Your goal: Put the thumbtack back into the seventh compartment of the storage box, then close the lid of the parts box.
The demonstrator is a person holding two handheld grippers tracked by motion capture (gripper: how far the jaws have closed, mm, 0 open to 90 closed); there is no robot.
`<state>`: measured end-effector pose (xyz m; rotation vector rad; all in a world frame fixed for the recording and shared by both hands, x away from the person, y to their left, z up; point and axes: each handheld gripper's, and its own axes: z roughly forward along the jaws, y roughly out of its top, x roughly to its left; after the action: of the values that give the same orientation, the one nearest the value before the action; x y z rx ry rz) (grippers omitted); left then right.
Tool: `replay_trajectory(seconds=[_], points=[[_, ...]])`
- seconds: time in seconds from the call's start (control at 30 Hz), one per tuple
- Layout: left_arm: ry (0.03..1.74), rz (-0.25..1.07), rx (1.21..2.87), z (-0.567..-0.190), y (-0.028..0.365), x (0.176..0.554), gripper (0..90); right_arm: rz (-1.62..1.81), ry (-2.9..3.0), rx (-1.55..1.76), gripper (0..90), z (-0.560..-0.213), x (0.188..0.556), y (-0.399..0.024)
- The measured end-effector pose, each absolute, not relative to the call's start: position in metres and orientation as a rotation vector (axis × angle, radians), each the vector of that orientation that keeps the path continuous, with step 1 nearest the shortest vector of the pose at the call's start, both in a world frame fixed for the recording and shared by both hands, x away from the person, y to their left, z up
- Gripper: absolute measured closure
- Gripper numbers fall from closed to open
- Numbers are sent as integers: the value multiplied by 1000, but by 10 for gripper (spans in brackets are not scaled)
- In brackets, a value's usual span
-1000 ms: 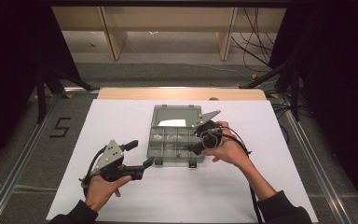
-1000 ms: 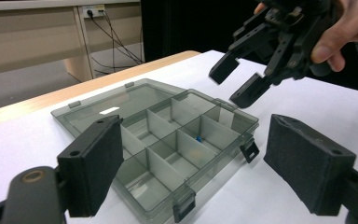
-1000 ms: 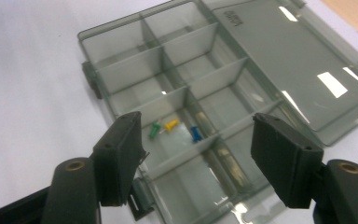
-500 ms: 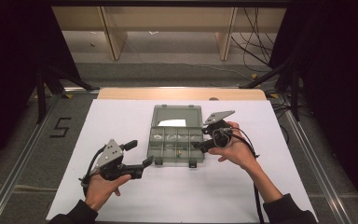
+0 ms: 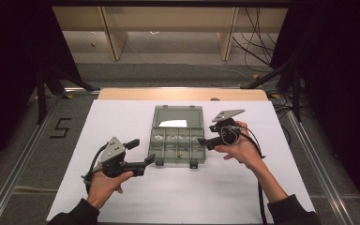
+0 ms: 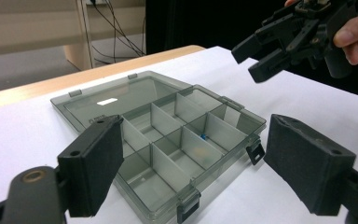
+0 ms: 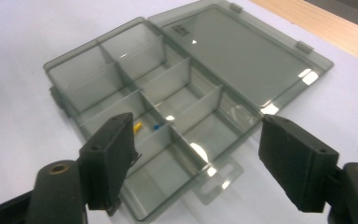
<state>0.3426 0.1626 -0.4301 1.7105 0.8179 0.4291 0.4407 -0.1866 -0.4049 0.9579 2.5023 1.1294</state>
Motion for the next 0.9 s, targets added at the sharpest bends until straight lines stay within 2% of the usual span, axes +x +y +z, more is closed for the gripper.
replay_trajectory(seconds=[0.47, 0.9], points=[[901, 378, 1752, -437, 155, 363, 192, 1235, 2388, 1156, 259, -411, 457, -215], [1004, 309, 1823, -442, 149, 389, 226, 1232, 2383, 1196, 253, -416, 462, -219]])
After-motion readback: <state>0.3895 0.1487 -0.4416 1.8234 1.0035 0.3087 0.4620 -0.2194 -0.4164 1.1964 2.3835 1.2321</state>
